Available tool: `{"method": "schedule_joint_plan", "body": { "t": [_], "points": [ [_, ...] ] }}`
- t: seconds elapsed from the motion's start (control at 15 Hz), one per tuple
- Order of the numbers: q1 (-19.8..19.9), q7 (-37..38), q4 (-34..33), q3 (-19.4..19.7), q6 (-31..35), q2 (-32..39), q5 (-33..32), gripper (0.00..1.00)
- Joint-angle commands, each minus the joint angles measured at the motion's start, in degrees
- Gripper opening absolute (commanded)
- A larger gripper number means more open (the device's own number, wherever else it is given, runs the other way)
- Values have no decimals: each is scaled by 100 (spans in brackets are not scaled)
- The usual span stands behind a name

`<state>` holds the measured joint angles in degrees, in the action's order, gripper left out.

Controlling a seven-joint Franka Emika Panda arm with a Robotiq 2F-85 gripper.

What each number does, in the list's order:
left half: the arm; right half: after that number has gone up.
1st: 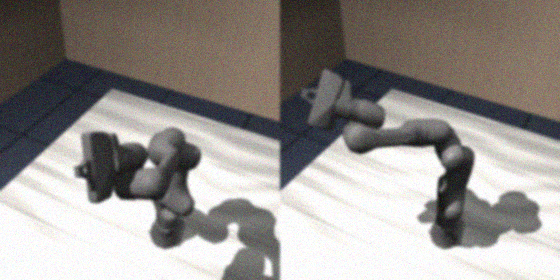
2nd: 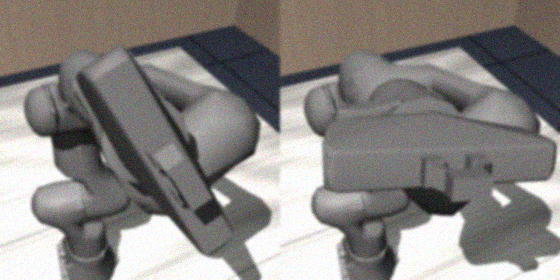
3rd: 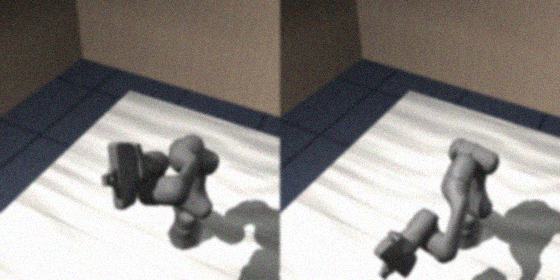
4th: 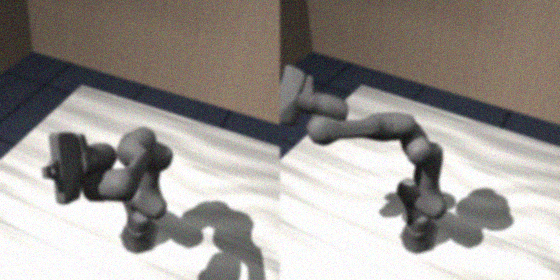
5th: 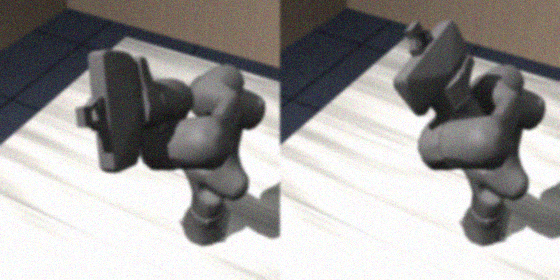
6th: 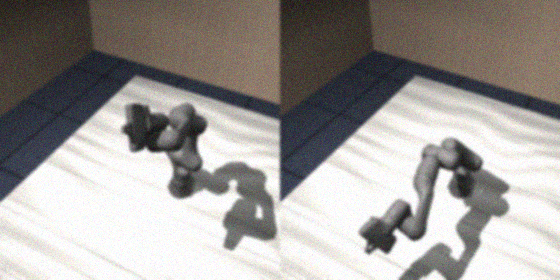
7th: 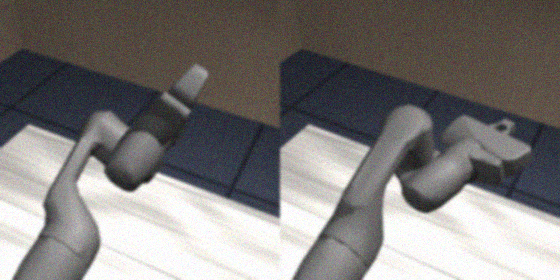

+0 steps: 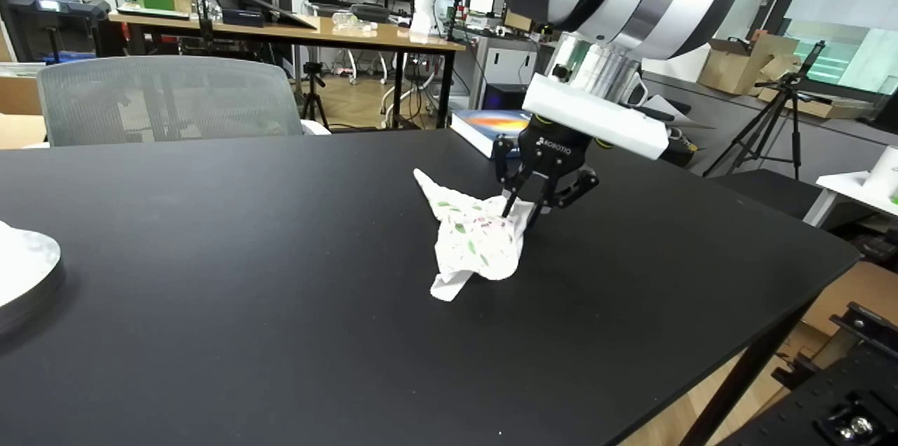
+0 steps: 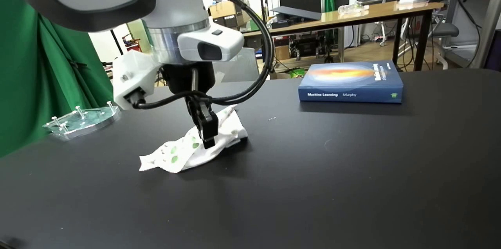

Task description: Fold the white cloth

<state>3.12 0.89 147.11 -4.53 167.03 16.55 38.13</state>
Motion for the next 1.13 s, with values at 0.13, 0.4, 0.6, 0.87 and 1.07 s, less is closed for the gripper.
{"method": "schedule_joint_plan", "body": {
  "t": [0.13, 0.4, 0.6, 0.87, 1.07],
  "points": [
    [-338, 762, 273, 422, -419, -541, -1131, 78],
    [-692, 1805, 328, 839, -999, -1078, -2667, 100],
    [-744, 2442, 200, 872, -1684, -1488, -3664, 100],
    [-618, 2690, 122, 608, -2418, -1965, -4154, 100],
    [-543, 2744, 109, 451, -2746, -2177, -4312, 100]
  ]
}}
